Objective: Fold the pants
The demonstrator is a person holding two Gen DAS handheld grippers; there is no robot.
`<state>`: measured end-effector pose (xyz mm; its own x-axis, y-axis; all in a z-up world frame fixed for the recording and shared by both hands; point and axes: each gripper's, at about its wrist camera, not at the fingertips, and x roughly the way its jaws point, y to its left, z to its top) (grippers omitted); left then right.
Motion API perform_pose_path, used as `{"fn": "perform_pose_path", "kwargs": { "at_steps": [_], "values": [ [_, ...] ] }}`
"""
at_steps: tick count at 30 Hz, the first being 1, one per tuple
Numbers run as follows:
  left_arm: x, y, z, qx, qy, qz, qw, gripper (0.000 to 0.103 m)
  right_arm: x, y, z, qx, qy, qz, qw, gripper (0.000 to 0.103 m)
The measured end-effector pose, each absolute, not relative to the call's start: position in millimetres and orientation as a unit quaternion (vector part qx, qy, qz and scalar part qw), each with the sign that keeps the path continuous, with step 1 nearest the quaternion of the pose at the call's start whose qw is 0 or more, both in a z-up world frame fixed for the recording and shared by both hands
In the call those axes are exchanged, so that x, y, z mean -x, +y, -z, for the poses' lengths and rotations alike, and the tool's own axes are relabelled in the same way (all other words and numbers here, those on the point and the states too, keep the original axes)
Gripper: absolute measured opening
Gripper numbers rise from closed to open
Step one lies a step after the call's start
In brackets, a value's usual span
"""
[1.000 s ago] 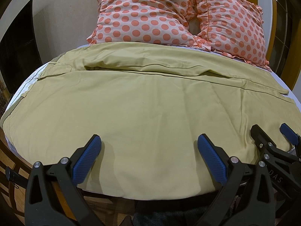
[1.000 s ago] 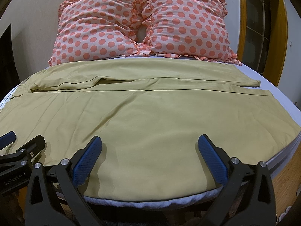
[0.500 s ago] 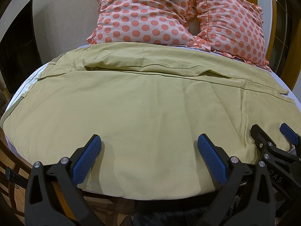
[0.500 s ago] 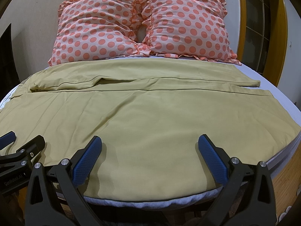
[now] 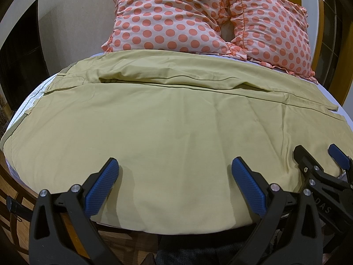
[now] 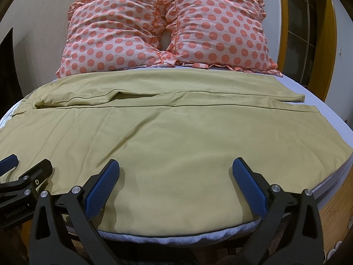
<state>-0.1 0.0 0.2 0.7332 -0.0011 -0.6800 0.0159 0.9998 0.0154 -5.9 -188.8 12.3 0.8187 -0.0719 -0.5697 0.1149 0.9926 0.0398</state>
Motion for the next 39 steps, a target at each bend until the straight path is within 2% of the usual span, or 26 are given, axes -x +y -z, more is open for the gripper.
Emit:
{"fn": "perform_pose_path", "kwargs": {
  "at_steps": [15, 21, 25, 27, 29, 32, 34, 36, 39],
  "values": [
    [0, 3, -2, -0.009, 0.37, 0.008, 0.929, 0.101, 1, -198, -6, -0.047, 0.305, 0.041, 0.95, 0.102],
    [-13, 17, -25, 0.023, 0.346, 0.007, 0.938, 0.101, -52, -285, -88, -0.056, 0.262, 0.133, 0.954, 0.102],
    [-27, 25, -49, 0.042, 0.318, 0.02, 0.947, 0.101, -140, -350, -105, -0.086, 0.311, 0.211, 0.923, 0.102],
    [-36, 25, -57, 0.04, 0.305, 0.022, 0.951, 0.101, -193, -384, -99, -0.121, 0.347, 0.248, 0.896, 0.085],
    [-44, 25, -63, 0.035, 0.298, 0.023, 0.954, 0.101, -232, -405, -87, -0.146, 0.377, 0.275, 0.872, 0.075],
    [-56, 23, -66, 0.021, 0.292, 0.018, 0.956, 0.101, -292, -431, -59, -0.183, 0.425, 0.305, 0.832, 0.067],
    [-63, 23, -68, 0.011, 0.288, 0.01, 0.958, 0.101, -313, -440, -46, -0.194, 0.439, 0.325, 0.815, 0.065],
    [-67, 23, -67, 0.006, 0.285, 0.007, 0.959, 0.101, -328, -444, -36, -0.197, 0.449, 0.344, 0.801, 0.064],
    [-73, 22, -64, 0.004, 0.289, 0.01, 0.957, 0.101, -334, -450, -23, -0.194, 0.452, 0.361, 0.792, 0.056]
  ]
}}
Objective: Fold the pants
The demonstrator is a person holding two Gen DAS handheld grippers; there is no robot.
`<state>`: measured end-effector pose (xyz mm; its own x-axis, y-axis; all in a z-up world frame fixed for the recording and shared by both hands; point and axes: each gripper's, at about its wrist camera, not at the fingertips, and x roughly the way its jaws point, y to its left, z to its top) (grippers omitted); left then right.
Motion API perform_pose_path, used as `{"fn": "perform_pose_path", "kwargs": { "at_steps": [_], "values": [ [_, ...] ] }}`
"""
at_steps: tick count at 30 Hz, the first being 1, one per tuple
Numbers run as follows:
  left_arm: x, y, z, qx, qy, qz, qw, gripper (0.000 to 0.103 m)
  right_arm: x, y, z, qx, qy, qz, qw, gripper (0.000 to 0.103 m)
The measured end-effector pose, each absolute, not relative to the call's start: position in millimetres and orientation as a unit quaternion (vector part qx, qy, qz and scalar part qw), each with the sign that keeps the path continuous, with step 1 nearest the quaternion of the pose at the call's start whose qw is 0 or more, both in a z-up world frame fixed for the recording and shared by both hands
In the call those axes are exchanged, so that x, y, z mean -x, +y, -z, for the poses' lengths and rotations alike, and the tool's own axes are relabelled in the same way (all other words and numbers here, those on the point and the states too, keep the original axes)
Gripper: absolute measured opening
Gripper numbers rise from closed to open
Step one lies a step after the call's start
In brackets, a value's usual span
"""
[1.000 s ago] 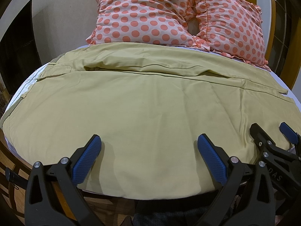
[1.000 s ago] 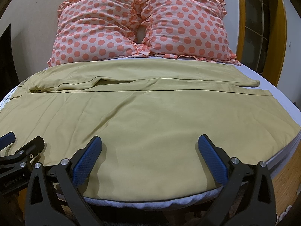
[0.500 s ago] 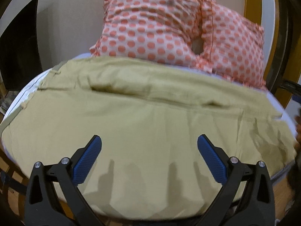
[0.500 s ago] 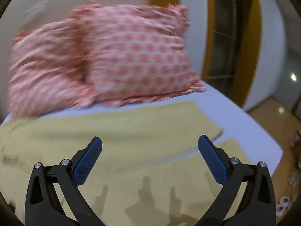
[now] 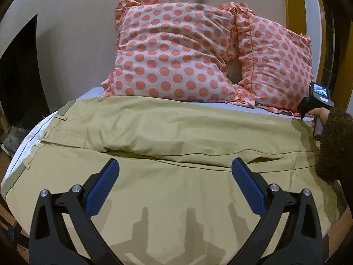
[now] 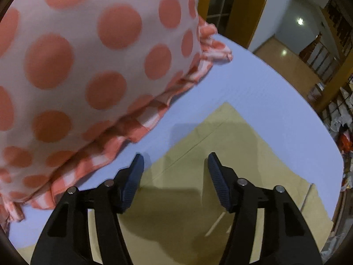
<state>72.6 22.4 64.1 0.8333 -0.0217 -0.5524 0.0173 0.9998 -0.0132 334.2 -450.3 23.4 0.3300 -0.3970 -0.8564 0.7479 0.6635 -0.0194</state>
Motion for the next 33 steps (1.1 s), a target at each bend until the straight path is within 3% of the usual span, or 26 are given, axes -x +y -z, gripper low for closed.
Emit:
{"fn": "perform_pose_path", "kwargs": {
  "at_steps": [1, 3, 6, 9, 13, 18, 21, 24, 27, 29, 32, 33],
  "values": [
    [-74, 22, -63, 0.003, 0.291, 0.011, 0.957, 0.101, -333, -454, -21, -0.193, 0.447, 0.36, 0.796, 0.052],
    [-75, 21, -60, 0.003, 0.294, 0.012, 0.956, 0.101, -330, -457, -20, -0.199, 0.432, 0.335, 0.813, 0.03],
    [-75, 24, -58, 0.008, 0.296, 0.01, 0.955, 0.101, -310, -465, -19, -0.206, 0.401, 0.319, 0.834, 0.012],
    [-74, 29, -59, 0.021, 0.295, 0.01, 0.955, 0.101, -291, -480, -16, -0.262, 0.374, 0.278, 0.845, 0.005],
    [-68, 38, -63, 0.041, 0.289, 0.012, 0.956, 0.101, -233, -492, -30, -0.368, 0.298, 0.195, 0.859, 0.004],
    [-61, 53, -73, 0.052, 0.269, 0.013, 0.962, 0.101, -97, -477, -56, -0.408, 0.205, 0.092, 0.885, 0.004],
    [-64, 60, -81, 0.053, 0.261, 0.022, 0.964, 0.101, -28, -481, -23, -0.443, 0.223, 0.085, 0.864, 0.004],
    [-75, 69, -87, 0.071, 0.263, 0.049, 0.961, 0.101, -20, -479, -2, -0.465, 0.261, 0.077, 0.842, 0.006],
    [-86, 81, -89, 0.098, 0.272, 0.06, 0.955, 0.101, -18, -469, 1, -0.463, 0.295, 0.088, 0.831, 0.022],
    [-91, 89, -88, 0.11, 0.278, 0.055, 0.953, 0.101, -17, -468, 8, -0.47, 0.307, 0.088, 0.823, 0.027],
    [-101, 98, -84, 0.114, 0.288, 0.042, 0.95, 0.101, -18, -467, 16, -0.47, 0.314, 0.093, 0.82, 0.026],
    [-107, 101, -83, 0.115, 0.294, 0.042, 0.948, 0.101, -20, -468, 18, -0.472, 0.309, 0.093, 0.82, 0.015]
  ]
}}
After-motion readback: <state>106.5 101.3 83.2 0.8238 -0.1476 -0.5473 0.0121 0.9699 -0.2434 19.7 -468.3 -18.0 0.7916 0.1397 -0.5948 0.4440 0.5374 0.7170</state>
